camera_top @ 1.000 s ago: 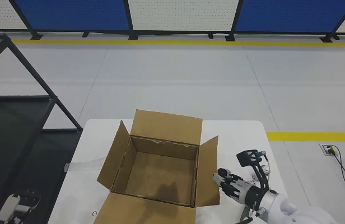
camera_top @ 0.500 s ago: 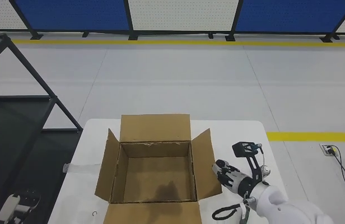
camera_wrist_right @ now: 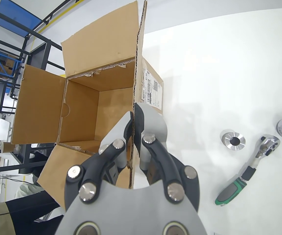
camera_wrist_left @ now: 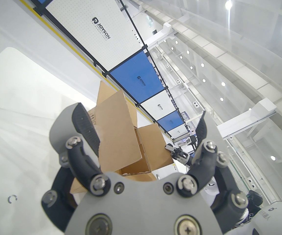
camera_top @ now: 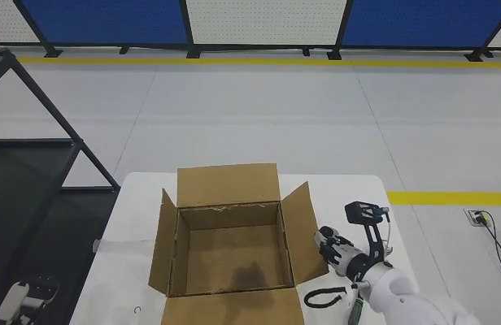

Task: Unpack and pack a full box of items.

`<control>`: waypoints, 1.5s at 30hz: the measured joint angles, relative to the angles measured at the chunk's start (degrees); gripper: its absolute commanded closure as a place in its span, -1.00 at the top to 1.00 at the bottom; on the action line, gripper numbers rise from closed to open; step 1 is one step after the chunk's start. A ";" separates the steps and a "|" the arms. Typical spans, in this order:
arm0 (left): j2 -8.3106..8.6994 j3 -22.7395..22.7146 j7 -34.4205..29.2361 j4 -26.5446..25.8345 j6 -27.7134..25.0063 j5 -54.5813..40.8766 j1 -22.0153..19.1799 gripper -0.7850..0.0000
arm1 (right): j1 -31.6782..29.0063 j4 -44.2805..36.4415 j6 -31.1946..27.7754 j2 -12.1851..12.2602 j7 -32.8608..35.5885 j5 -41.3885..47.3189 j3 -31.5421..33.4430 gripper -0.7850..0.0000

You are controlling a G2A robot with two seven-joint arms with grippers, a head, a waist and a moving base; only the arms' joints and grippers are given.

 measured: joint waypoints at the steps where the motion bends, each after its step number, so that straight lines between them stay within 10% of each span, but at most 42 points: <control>1: 0.00 0.00 0.00 0.00 0.00 0.00 0.00 1.00 | -0.18 -0.04 0.03 0.05 0.00 0.18 0.01 0.06; 3: 0.00 0.00 0.00 0.00 0.00 0.00 0.00 1.00 | -0.38 -0.07 0.10 0.14 0.02 0.43 0.08 1.00; 45: 0.00 0.00 0.00 0.00 0.00 0.00 0.00 1.00 | -10.30 -5.17 -8.16 2.14 -10.65 0.18 14.56 1.00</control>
